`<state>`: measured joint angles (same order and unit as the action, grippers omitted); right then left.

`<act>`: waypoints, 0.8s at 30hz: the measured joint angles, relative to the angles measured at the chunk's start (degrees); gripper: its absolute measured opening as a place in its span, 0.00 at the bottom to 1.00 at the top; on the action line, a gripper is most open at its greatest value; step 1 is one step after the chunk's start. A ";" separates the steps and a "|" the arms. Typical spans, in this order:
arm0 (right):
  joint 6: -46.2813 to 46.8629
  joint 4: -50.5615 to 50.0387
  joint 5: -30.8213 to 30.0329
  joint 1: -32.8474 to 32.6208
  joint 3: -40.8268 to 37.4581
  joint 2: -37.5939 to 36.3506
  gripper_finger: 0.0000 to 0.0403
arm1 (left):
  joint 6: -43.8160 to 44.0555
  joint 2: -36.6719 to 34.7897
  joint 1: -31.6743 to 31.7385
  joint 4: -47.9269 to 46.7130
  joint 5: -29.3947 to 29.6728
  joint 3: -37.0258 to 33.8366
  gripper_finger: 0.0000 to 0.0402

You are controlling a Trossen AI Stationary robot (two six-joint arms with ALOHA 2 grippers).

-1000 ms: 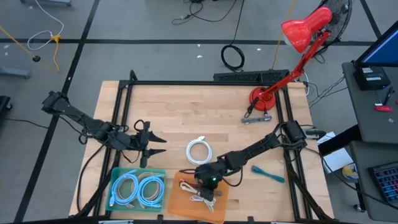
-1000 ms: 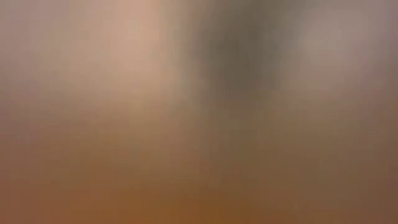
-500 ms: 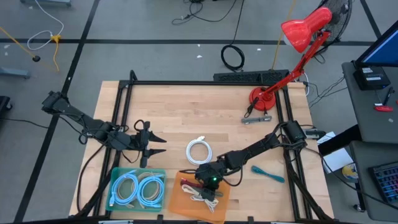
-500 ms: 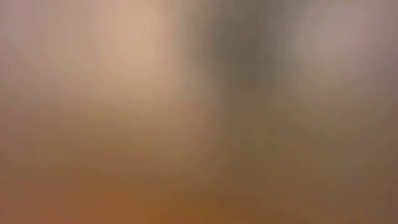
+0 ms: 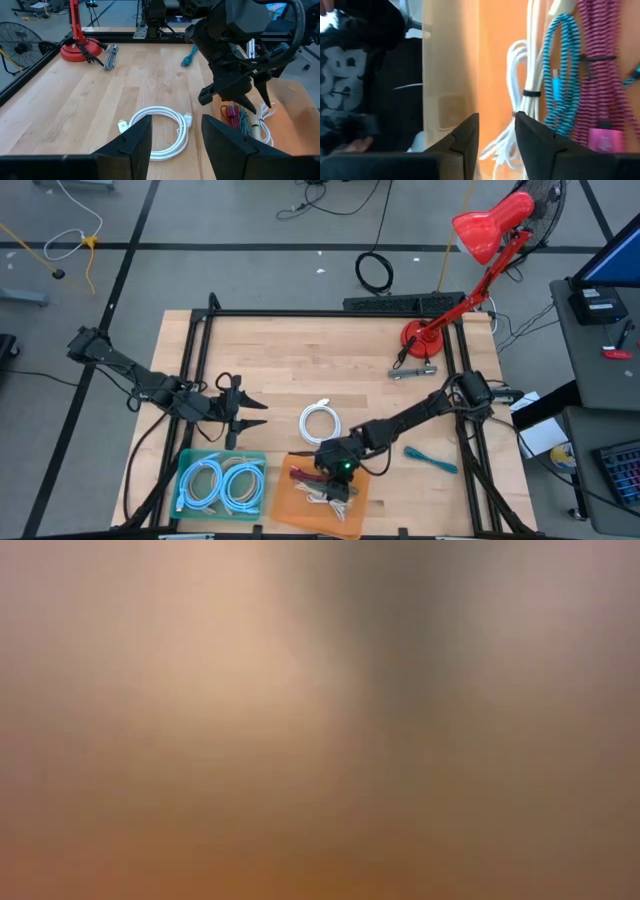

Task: Pick & Place USB Port
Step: Put the brown charger cable into the orange bin, then put the black charger cable into the orange bin

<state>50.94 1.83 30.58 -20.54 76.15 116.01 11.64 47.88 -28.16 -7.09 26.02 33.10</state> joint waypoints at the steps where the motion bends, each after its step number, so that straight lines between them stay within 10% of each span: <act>1: -0.76 -0.10 -0.24 0.35 -0.03 -0.14 0.31 | 0.00 -0.02 0.00 0.00 0.00 0.00 0.43; 13: -8.25 -4.42 -1.12 3.06 0.01 -2.25 0.28 | 0.04 0.00 0.00 -0.18 -0.02 0.00 0.43; 24: -30.11 -11.61 -32.83 7.03 0.21 -20.49 0.11 | -0.17 -0.02 0.00 -0.50 -0.04 0.00 0.43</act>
<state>20.83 -9.78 -2.24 -13.51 76.36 95.52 11.46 47.86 -28.16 -7.60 25.98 33.10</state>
